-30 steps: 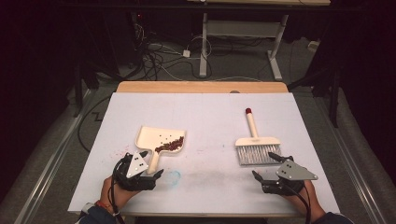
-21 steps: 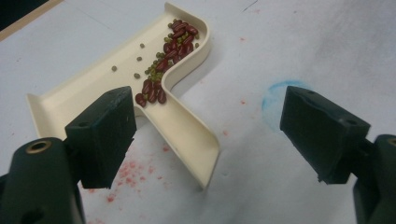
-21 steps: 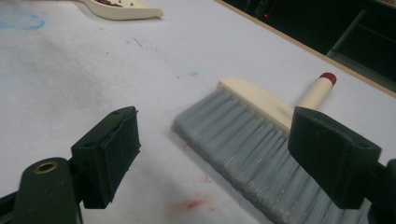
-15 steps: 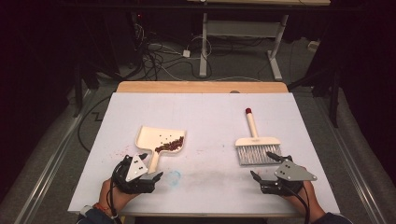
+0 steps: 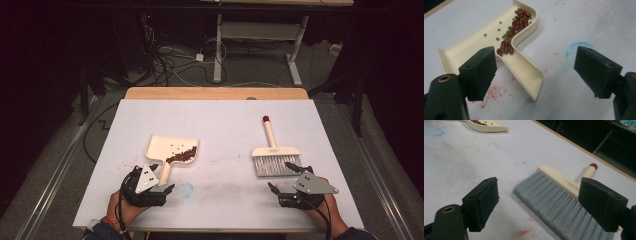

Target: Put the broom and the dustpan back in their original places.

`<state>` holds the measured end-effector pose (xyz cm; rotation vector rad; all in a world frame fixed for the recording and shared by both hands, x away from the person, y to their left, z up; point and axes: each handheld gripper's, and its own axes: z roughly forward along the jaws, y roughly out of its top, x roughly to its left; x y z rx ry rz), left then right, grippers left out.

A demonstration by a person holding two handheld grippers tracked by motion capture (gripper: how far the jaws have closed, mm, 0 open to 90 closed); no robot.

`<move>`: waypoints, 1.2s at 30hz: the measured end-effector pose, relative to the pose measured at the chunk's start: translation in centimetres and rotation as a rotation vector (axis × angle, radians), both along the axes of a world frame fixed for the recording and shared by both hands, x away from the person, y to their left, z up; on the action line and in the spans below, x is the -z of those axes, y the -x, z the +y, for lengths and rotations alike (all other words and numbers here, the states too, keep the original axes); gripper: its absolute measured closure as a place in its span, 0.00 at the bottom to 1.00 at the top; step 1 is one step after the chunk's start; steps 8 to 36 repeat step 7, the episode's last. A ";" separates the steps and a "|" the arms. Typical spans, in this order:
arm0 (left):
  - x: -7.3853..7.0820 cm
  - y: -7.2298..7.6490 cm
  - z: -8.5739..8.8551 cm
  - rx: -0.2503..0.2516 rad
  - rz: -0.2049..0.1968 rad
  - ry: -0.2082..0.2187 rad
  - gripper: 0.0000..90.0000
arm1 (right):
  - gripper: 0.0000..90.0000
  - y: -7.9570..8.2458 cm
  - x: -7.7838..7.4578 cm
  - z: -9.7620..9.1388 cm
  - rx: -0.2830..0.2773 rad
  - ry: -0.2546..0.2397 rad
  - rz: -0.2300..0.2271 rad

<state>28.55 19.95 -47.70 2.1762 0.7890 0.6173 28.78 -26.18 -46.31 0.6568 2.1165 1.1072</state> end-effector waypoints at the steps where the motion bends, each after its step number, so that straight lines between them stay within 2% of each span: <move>1: 0.0 0.0 0.0 0.000 0.000 -0.001 0.20 | 0.19 0.0 0.0 0.0 -0.002 0.001 0.002; 5: -0.1 0.1 -0.1 -0.001 -0.002 -0.002 0.20 | 0.19 0.0 0.0 0.0 -0.004 -0.003 -0.006; 6: -0.1 0.1 0.0 0.001 -0.014 -0.006 0.20 | 0.19 0.0 -0.1 0.0 -0.002 0.001 -0.006; 7: -0.1 0.3 -0.1 -0.003 -0.003 -0.001 0.20 | 0.19 -0.1 -0.1 0.0 -0.002 0.002 -0.007; 36: -0.1 0.3 -0.1 -0.003 -0.003 -0.001 0.20 | 0.19 -0.1 -0.1 0.0 -0.002 0.002 -0.007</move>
